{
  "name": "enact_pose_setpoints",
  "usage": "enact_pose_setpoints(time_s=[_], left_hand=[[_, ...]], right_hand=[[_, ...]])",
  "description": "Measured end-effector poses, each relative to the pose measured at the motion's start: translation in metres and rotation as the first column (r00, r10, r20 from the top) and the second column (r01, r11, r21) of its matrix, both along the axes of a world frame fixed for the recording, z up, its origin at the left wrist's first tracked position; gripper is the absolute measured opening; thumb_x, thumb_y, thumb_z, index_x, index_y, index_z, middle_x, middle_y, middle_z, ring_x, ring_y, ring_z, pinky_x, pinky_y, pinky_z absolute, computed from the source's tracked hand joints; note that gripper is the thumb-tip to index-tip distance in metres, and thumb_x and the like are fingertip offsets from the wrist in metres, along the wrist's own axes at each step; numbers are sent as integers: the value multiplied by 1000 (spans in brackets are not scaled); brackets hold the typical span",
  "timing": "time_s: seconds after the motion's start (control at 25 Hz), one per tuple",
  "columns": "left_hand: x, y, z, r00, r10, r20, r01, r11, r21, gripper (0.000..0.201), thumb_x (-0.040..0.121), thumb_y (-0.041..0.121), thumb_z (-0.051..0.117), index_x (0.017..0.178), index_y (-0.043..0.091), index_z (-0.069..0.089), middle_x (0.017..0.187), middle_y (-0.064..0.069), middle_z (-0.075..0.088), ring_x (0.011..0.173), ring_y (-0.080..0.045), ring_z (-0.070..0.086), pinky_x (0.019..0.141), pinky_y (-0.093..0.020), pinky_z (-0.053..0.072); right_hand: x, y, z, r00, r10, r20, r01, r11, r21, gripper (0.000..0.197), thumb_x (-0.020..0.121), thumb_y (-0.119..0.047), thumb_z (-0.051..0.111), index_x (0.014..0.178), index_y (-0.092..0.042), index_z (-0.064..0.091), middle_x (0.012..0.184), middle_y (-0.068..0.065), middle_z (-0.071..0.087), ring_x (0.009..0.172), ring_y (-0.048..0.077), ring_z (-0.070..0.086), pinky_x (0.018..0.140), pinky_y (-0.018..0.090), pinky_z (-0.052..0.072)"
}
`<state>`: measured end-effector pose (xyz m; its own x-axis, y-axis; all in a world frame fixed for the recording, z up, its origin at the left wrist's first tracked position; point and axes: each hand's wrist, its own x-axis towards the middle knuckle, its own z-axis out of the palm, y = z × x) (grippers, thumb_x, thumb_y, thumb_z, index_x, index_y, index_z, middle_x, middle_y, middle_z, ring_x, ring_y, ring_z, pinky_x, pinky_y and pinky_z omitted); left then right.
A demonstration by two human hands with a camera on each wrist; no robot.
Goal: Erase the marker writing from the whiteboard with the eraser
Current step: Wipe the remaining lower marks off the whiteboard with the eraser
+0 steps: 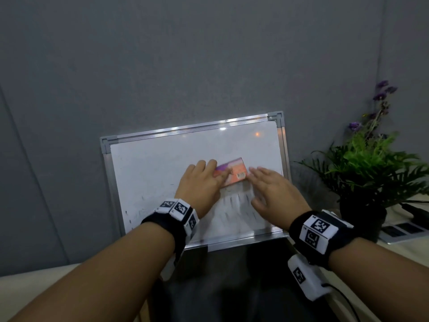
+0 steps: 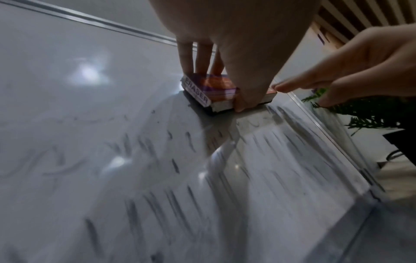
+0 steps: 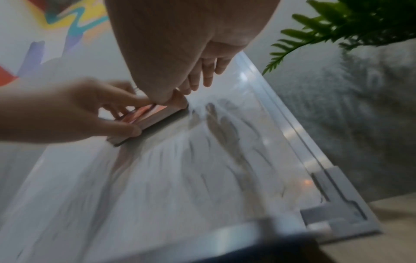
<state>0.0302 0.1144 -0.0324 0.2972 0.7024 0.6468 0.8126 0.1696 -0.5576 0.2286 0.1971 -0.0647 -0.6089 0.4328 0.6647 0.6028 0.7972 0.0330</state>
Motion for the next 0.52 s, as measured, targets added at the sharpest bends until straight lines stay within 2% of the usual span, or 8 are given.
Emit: enact_pose_setpoints(time_s=[0.08, 0.2, 0.32, 0.52], left_hand=[[1, 2, 6, 999, 29, 19, -29, 1000, -2, 57, 74, 26, 66, 129, 23, 57, 97, -8, 52, 80, -28, 48, 63, -35, 34], [5, 0, -13, 999, -42, -3, 42, 998, -39, 57, 70, 21, 70, 126, 20, 60, 93, -9, 53, 77, -28, 48, 62, -37, 37], [11, -3, -33, 996, -86, -18, 85, 993, -80, 59, 66, 17, 72, 124, 19, 62, 90, -9, 54, 73, -27, 48, 60, -37, 38], [14, 8, -3, 1000, 23, 16, -23, 1000, -21, 55, 74, 27, 66, 128, 22, 58, 95, -8, 52, 78, -27, 48, 62, -35, 33]], right_hand=[[7, 12, 10, 998, -55, -28, 53, 997, -64, 63, 88, -24, 51, 147, -13, 31, 155, 2, 27, 142, 18, 23, 115, 28, 8], [16, 24, 14, 991, -110, 70, 117, 987, -109, 64, 90, -22, 45, 149, -15, 23, 158, 1, 16, 145, 16, 15, 118, 31, 3], [19, 24, 16, 986, -112, 124, 125, 987, -103, 62, 91, -22, 43, 150, -17, 22, 159, -1, 13, 145, 15, 14, 117, 32, 2], [19, 25, 21, 991, -92, 98, 104, 988, -117, 58, 93, -11, 38, 149, -17, 25, 158, -1, 16, 145, 15, 16, 116, 31, 2]])
